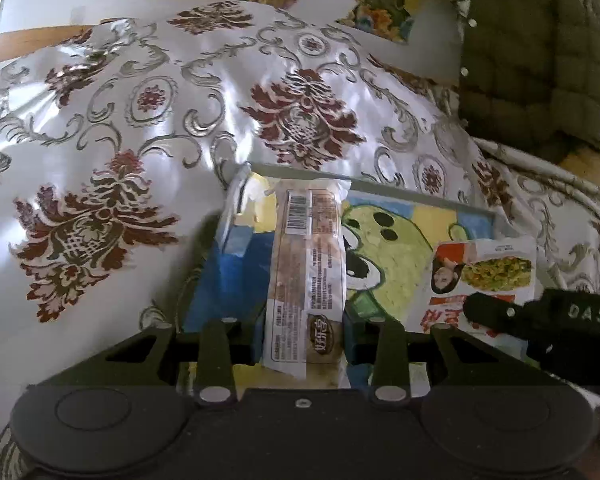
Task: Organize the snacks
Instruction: 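Carry the biscuit bar and noodle packet over the frog tray with both tools, then open both grippers to drop the snacks into the tray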
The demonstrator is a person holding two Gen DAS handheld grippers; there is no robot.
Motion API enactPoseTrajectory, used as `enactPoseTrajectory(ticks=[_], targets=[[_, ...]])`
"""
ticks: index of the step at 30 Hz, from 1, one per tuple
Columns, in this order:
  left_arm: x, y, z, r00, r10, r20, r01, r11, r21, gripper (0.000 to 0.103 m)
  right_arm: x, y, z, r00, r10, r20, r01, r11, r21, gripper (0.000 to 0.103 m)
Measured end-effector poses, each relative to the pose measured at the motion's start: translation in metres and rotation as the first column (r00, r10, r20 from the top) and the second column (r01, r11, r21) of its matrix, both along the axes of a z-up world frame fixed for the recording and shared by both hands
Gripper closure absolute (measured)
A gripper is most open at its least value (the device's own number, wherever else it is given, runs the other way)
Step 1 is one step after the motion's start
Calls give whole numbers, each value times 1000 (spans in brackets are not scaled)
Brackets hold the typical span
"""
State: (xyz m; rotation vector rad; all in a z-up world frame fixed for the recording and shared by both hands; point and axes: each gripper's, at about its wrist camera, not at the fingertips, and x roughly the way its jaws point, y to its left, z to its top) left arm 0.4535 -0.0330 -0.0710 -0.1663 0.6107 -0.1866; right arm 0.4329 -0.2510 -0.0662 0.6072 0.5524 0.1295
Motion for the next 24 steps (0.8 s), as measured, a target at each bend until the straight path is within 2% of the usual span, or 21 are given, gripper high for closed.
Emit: enactPoseTrajectory(ticks=[5, 7, 9, 10, 12, 13, 18, 21, 24], targets=[[0, -4, -1, 999, -22, -25, 22, 1000, 15, 63, 1, 4, 3, 999, -24, -45, 20, 997, -70, 81], [0, -4, -2, 999, -27, -43, 28, 1000, 4, 60, 1, 4, 6, 997, -36, -70, 28, 994, -106, 71], [-1, -5, 0, 999, -23, -42, 24, 1000, 2, 57, -1, 2, 9, 996, -56, -74, 47, 992, -121, 44], [-2, -6, 1, 999, -25, -38, 25, 1000, 8, 53, -3, 1, 12, 995, -65, -73, 55, 990, -127, 43], [-6, -8, 5, 999, -24, -23, 24, 999, 22, 42, -5, -1, 18, 995, -70, -68, 61, 989, -132, 33], [-8, -8, 7, 1000, -20, -13, 20, 999, 24, 37, -6, -3, 22, 995, -75, -68, 65, 989, -136, 31], [-19, -4, 20, 1000, -8, -8, 8, 1000, -3, 26, -15, -14, 41, 996, -79, -40, 73, 989, -128, 15], [-32, 0, 30, 1000, 17, 9, -17, 1000, -14, 13, -25, -20, 55, 998, -63, -20, 61, 991, -119, 6], [-49, 5, 44, 999, 38, 38, -37, 999, -16, 8, -42, -22, 72, 999, -41, 15, 42, 989, -139, 0]])
